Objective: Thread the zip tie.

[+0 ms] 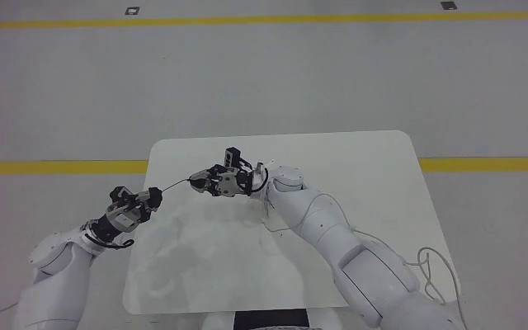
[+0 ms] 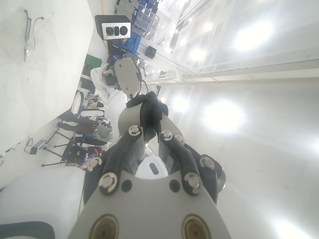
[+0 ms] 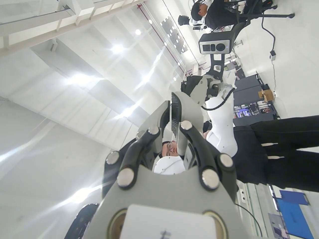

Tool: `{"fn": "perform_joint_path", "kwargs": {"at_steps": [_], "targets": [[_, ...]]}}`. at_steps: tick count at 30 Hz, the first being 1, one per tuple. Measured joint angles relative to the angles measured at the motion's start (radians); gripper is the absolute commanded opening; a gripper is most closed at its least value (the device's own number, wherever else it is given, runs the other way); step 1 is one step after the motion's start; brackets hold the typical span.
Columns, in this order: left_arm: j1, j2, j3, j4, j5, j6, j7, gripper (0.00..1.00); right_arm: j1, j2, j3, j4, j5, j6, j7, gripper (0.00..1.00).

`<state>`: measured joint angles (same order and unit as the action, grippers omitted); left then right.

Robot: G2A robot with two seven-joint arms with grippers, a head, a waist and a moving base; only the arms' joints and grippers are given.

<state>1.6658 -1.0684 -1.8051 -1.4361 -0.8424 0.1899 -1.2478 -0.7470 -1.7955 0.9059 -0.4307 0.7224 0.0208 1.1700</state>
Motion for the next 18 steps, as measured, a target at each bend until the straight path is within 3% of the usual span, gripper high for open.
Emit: {"fn": "perform_joint_path", "kwargs": {"at_steps": [18], "targets": [[0.0,0.0,0.0,0.0,0.0,0.0,0.0,0.0,0.0,-0.004,-0.002,-0.013,-0.02,0.005,0.005,0.13]]}}
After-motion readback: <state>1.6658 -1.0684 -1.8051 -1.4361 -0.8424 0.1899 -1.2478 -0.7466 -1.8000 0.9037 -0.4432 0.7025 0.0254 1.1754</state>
